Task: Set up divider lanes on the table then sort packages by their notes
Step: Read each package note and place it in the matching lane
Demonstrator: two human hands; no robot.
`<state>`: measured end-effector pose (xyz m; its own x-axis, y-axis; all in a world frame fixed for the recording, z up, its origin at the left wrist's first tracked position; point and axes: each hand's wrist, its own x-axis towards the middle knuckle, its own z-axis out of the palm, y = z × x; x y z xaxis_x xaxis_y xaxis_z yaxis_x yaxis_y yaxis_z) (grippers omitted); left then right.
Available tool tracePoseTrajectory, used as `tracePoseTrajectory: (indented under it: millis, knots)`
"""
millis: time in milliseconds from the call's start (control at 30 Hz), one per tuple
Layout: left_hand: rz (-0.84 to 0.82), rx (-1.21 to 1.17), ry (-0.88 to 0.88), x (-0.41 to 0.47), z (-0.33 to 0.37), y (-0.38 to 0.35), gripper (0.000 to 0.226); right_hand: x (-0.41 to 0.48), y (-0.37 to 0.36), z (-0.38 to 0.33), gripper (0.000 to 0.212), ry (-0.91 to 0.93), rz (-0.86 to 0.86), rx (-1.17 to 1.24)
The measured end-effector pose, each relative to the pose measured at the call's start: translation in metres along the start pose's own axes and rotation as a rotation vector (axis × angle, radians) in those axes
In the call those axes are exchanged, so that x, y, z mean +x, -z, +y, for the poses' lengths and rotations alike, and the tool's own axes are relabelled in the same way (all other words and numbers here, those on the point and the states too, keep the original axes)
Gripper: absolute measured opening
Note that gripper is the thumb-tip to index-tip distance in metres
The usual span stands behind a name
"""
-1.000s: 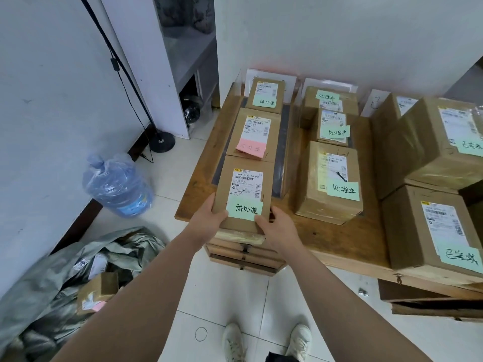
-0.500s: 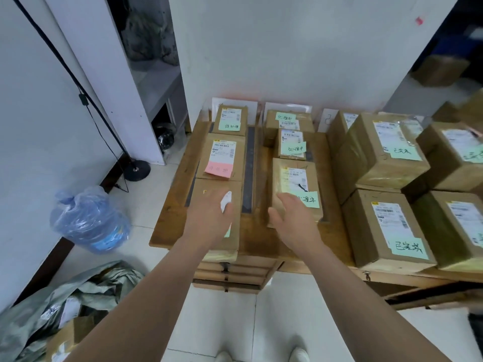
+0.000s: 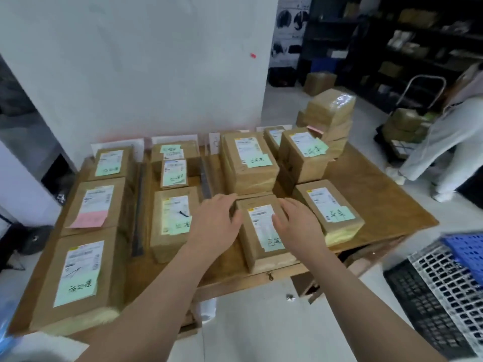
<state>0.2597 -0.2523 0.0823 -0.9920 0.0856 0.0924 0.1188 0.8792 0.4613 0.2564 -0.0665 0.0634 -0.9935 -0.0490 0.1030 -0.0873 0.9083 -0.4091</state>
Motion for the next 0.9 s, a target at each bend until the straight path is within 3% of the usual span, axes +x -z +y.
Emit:
tracePoseTrajectory:
  millis: [367,833,900]
  knots:
    - [-0.053,0.019,-0.162,0.081,0.196,-0.099,0.042,0.024,0.103,0.205,0.045,-0.12,0.096,-0.075]
    - [0.043,0.002,-0.183,0.29,0.274,-0.128,0.038,0.192,0.158,0.306,0.047,-0.154,0.165,-0.024]
    - [0.022,0.005,-0.142,0.327,0.278,-0.129,0.048,0.221,0.166,0.309,0.043,-0.144,0.158,-0.01]
